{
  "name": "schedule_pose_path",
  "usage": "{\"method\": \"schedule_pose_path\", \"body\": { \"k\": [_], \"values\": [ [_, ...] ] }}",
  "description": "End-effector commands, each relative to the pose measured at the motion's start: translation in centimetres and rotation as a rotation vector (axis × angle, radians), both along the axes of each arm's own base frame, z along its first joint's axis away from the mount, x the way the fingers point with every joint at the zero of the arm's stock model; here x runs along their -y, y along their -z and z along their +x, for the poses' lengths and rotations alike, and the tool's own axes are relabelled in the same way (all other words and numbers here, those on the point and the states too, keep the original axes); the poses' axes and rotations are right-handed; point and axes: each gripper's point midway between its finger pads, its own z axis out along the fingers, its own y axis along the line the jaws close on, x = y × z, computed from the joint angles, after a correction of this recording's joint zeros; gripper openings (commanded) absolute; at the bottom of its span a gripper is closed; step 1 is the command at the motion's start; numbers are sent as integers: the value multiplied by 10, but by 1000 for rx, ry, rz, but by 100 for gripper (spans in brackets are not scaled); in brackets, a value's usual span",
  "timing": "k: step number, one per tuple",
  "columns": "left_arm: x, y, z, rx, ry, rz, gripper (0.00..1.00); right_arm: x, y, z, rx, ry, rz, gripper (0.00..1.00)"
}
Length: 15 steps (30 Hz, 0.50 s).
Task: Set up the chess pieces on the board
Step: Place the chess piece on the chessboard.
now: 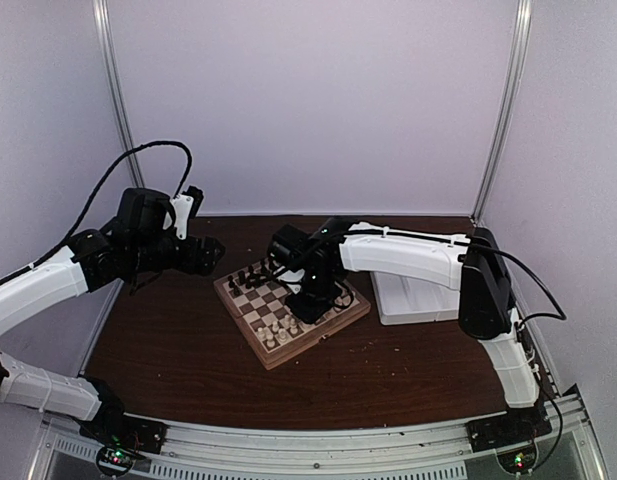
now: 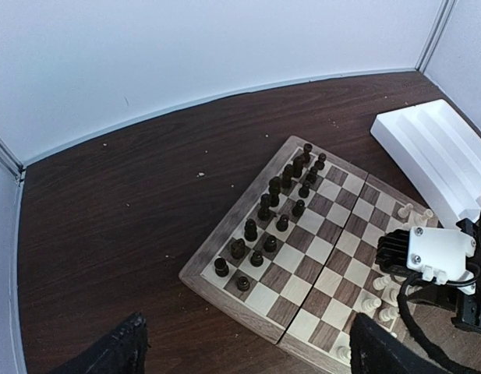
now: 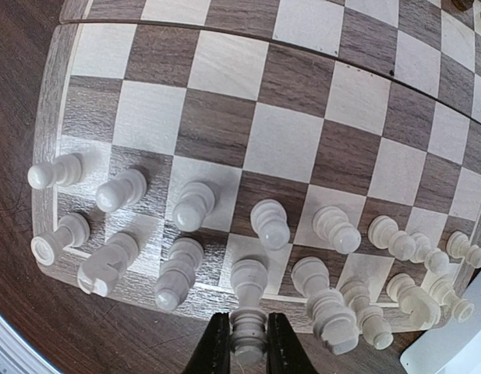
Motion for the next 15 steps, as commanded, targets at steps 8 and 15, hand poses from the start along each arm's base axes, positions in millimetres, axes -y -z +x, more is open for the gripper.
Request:
{"method": "schedule_pose_path", "body": {
  "k": [8,15],
  "values": [
    [-1,-17,6,53,-15,-23,90,-1,-13,10,47,10,10,25],
    [-2,-21,2,59,-10,-35,90,-4,-35,12,76,10,54,28]
  ]
}}
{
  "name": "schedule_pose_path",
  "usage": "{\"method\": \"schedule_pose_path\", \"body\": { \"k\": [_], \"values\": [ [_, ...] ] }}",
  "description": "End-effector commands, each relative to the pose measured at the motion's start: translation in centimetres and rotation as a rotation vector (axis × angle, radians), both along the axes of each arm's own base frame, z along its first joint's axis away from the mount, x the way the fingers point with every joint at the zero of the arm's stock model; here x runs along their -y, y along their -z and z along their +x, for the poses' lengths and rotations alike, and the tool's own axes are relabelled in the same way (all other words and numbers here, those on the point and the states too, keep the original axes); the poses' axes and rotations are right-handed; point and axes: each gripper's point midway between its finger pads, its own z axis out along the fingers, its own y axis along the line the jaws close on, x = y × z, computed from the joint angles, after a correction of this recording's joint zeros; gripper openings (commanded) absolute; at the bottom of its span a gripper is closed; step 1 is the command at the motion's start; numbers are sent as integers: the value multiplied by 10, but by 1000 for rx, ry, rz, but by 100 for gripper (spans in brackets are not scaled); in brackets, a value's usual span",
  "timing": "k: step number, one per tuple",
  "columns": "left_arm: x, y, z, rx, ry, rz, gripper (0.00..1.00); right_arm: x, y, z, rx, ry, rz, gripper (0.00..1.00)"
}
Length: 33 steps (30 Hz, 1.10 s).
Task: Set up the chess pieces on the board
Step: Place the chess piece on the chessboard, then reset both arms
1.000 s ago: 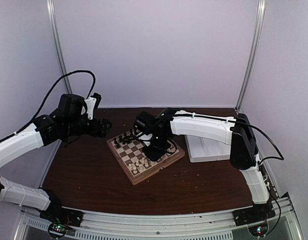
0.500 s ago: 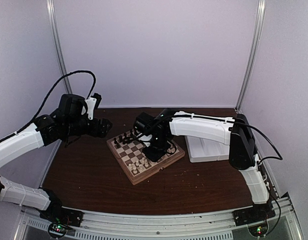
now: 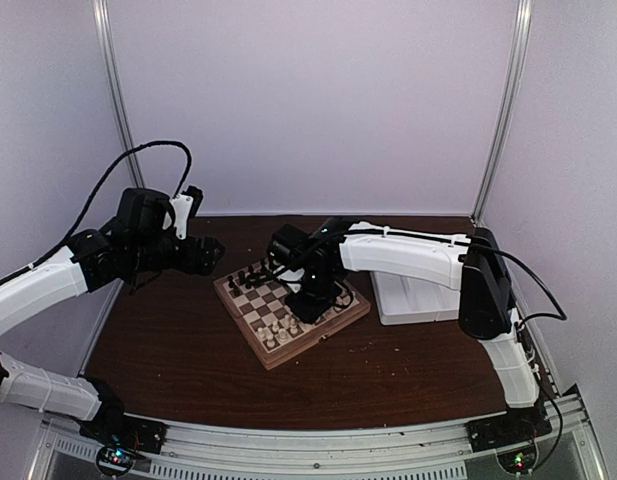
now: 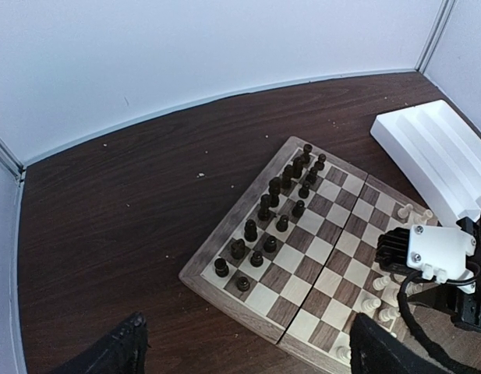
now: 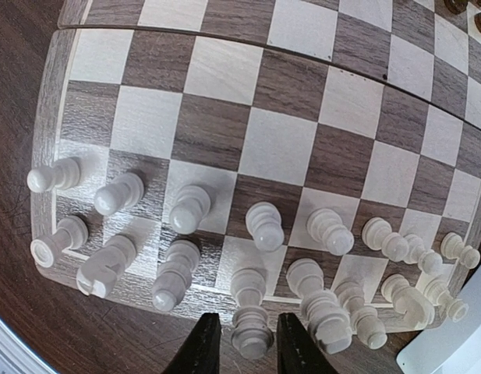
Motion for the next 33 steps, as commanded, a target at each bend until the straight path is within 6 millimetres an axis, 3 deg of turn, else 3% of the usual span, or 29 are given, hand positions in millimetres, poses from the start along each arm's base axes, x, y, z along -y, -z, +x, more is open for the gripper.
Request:
{"method": "schedule_pose_path", "body": {
  "k": [1,11,20,28,31,33],
  "values": [
    [-2,-21,2,58,-11,-35,90,-4,-35,9,66,7,59,28],
    [-6,-27,-7,57,-5,-54,90,6,-105,19,270,0,206,32],
    [-10,-24,-18,52,-1,-81,91,54,-170,25,594,105,374,36],
    [-10,-16,-22,21,-7,-106,91,72,-159,17,623,149,419,40],
    [-10,-12,-23,8,-6,-108,96,91,-155,23,675,221,394,51],
    [-10,-10,-23,1,-1,-94,98,108,-159,28,712,267,404,64]
  ]
}}
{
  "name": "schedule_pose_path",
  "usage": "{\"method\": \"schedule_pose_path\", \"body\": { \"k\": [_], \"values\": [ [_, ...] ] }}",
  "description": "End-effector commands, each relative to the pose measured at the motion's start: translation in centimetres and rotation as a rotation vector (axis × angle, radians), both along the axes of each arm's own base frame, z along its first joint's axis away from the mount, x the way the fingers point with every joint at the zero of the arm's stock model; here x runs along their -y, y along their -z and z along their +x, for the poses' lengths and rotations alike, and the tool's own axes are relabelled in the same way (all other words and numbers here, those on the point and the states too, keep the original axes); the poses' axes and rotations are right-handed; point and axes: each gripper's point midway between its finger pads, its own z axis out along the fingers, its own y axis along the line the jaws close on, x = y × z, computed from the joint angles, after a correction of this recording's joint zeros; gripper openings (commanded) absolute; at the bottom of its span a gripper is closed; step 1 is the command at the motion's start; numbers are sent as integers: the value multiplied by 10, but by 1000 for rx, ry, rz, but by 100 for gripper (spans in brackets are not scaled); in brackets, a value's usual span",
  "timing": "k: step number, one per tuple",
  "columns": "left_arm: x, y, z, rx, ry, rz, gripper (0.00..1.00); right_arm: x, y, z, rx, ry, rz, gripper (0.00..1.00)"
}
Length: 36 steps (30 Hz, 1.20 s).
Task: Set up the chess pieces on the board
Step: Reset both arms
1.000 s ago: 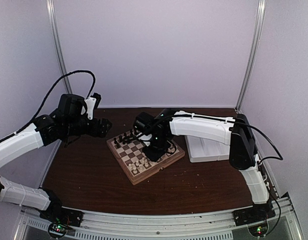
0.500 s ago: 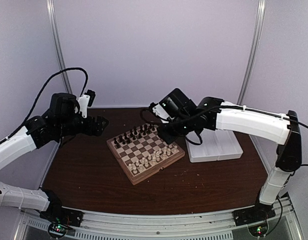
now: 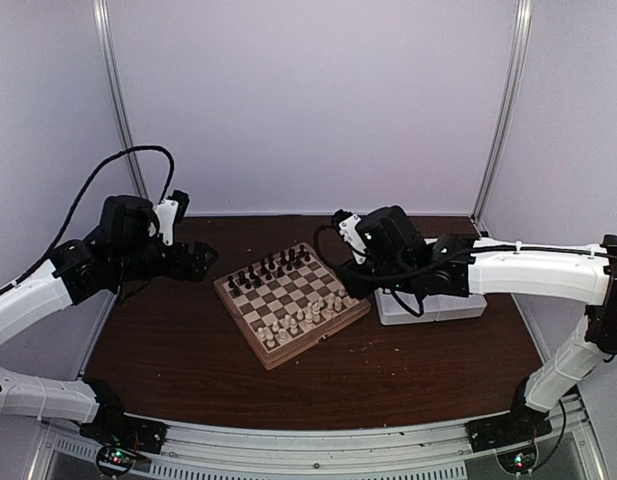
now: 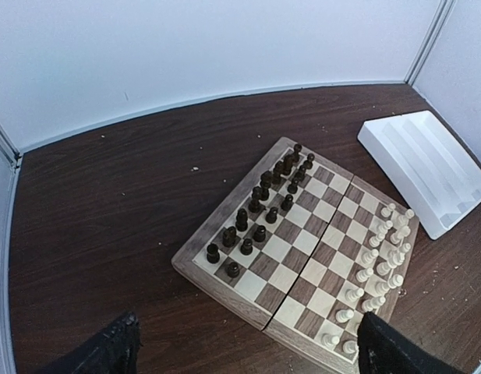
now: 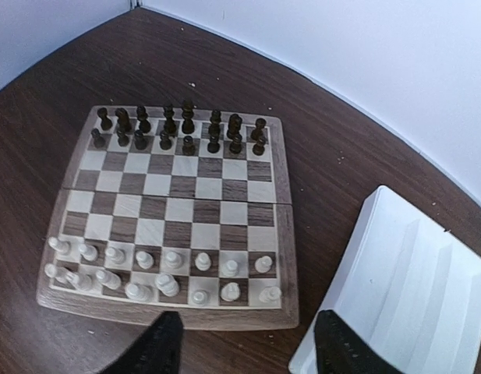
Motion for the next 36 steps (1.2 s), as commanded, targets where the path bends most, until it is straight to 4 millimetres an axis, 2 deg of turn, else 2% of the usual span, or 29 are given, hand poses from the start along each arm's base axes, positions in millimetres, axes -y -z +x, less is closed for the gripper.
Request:
{"method": "schedule_pose_path", "body": {
  "k": [1,3,6,8,10,14,15,17,21,25,28,31,33,35,36],
  "values": [
    [-1,0,1,-2,-6,-6,98,39,-28,18,125,155,93,71],
    [-8,6,5,-16,-48,18,98,66,-32,25,150,219,108,81],
    [-33,16,20,-59,-166,-59,98,115,-31,39,151,333,125,88],
    [-43,21,29,-83,-189,-184,98,154,-29,49,142,425,144,90],
    [-63,28,39,-63,-259,-234,98,199,-30,55,153,548,158,91],
    [-104,41,50,31,-420,-99,98,301,-33,50,265,878,128,95],
    [-113,42,52,52,-463,-59,98,323,-22,44,289,934,105,96],
    [-127,49,54,87,-510,27,98,348,-13,37,377,968,92,96],
    [-126,61,63,177,-451,135,98,351,-2,30,585,847,64,97],
    [-130,77,66,239,-430,234,98,343,32,41,519,769,-65,100],
    [-133,88,68,253,-419,314,98,350,53,51,518,787,-29,100],
    [-134,98,70,260,-401,372,98,349,60,69,499,764,5,100],
    [-139,103,70,265,-424,383,98,359,67,80,474,779,77,100],
    [-143,107,71,281,-441,397,98,375,89,87,428,838,112,100],
    [-146,111,70,286,-450,404,98,379,88,91,466,844,129,100]
  ]
}}
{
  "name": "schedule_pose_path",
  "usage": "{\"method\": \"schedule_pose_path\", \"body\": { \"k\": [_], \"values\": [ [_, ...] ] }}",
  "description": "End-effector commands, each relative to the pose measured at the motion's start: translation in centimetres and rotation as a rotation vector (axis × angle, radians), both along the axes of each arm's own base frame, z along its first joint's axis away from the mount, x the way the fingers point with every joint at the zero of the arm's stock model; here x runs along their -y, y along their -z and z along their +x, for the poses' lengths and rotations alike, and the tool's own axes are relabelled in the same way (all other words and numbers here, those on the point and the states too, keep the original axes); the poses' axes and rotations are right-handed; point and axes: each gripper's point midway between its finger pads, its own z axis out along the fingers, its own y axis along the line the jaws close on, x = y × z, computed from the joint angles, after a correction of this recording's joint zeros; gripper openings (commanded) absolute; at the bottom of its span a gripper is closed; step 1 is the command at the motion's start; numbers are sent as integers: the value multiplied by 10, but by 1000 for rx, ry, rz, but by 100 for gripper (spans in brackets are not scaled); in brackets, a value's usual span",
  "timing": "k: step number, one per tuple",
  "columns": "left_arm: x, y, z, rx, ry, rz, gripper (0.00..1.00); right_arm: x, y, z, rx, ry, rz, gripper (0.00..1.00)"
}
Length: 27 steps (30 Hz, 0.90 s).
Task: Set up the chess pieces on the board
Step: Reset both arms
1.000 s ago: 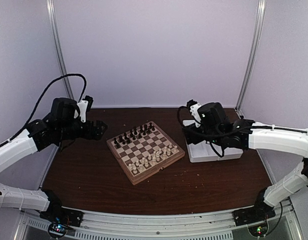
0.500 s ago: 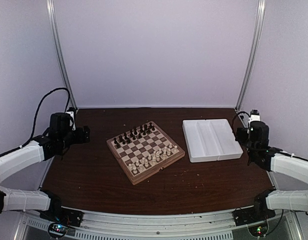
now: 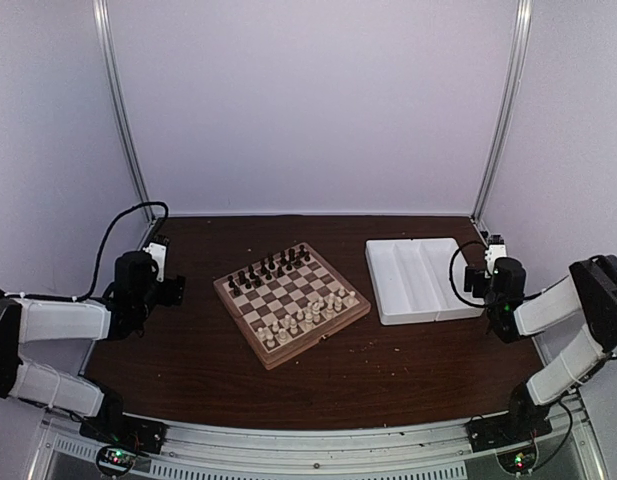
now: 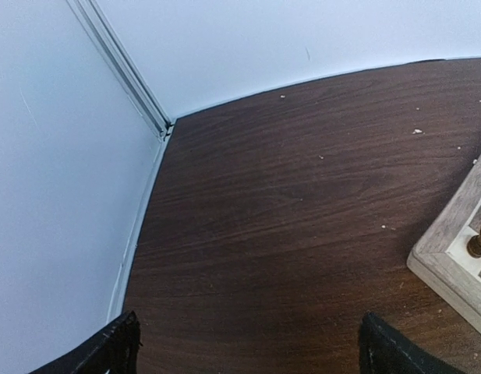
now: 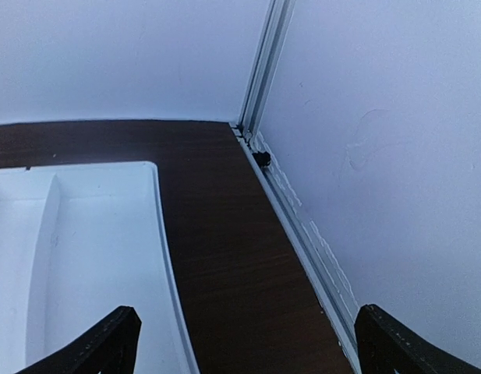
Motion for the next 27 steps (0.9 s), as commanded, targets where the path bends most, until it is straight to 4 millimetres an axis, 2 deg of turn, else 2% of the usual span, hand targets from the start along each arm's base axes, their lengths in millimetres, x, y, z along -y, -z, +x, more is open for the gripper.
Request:
{"method": "schedule_pose_path", "body": {
  "k": [1,5,7,9,10,12,14,17,27],
  "values": [
    [-16,-13,8,130,-53,52,98,11,-6,22,109,0,118,100],
    [-24,0,13,166,-41,36,98,6,-10,28,98,-36,111,100],
    [-32,6,19,186,-57,47,97,4,-4,28,68,-41,109,100],
    [-40,14,27,190,-66,0,98,3,-10,30,90,-53,105,100],
    [-41,18,31,144,-48,-40,97,2,-6,30,71,-55,108,100],
    [-40,38,38,68,55,-136,96,2,-8,30,87,-58,102,100],
    [-39,39,35,75,81,-203,95,2,-7,30,76,-59,105,100],
    [-26,40,35,67,162,-208,96,2,-7,30,79,-60,104,100],
    [-31,39,38,73,134,-209,98,2,-7,30,82,-60,102,100]
  ]
}}
